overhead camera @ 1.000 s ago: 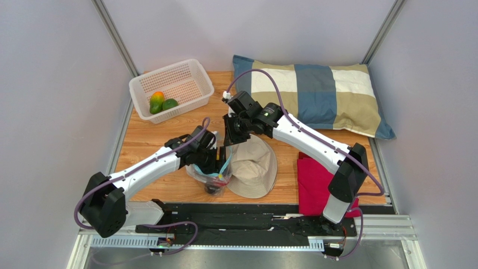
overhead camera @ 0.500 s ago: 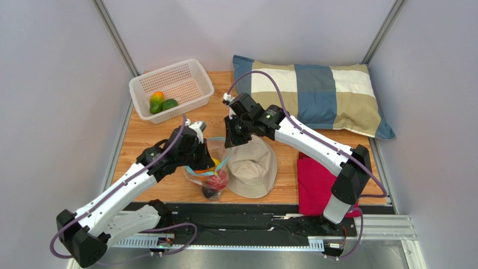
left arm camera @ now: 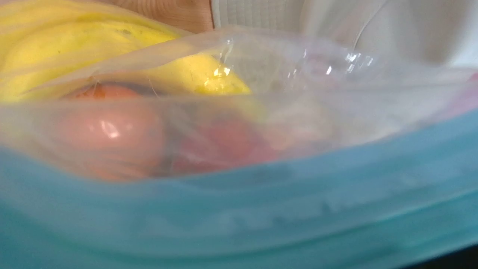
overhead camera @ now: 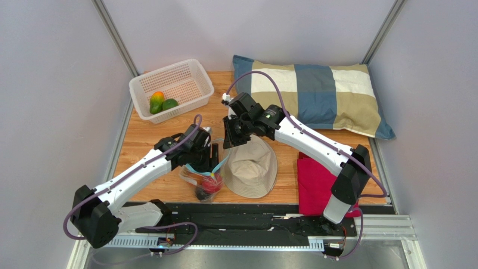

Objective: Open the zip-top bag and remove the fake food

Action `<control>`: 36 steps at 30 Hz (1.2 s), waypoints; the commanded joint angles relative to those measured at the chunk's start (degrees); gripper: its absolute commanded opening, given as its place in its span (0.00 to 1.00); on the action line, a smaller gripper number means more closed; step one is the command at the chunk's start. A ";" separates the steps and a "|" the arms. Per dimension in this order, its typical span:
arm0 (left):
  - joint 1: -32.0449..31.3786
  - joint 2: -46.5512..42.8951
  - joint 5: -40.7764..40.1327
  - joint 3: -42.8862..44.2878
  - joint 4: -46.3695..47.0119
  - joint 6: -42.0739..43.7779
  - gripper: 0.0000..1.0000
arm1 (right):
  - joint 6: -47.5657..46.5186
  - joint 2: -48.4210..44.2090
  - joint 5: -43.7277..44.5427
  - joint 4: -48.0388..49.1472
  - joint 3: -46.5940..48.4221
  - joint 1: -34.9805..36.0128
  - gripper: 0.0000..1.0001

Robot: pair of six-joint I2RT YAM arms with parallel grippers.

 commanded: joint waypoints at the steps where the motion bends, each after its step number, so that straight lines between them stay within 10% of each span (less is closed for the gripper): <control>1: -0.04 -1.35 3.52 -0.03 -0.58 2.39 0.76 | 1.85 -1.24 -0.32 0.62 6.52 0.17 0.00; 9: -0.04 -5.04 9.87 -2.92 -0.22 4.59 0.91 | 4.75 0.97 0.74 -0.80 13.12 1.14 0.00; 24: -0.13 -5.58 17.06 -16.46 25.77 -3.50 0.98 | 15.31 -3.16 -4.10 12.22 -4.89 2.98 0.00; 36: -0.30 -8.38 3.46 -16.46 29.22 -11.40 0.94 | 16.36 -5.71 -2.78 11.86 -7.45 3.16 0.00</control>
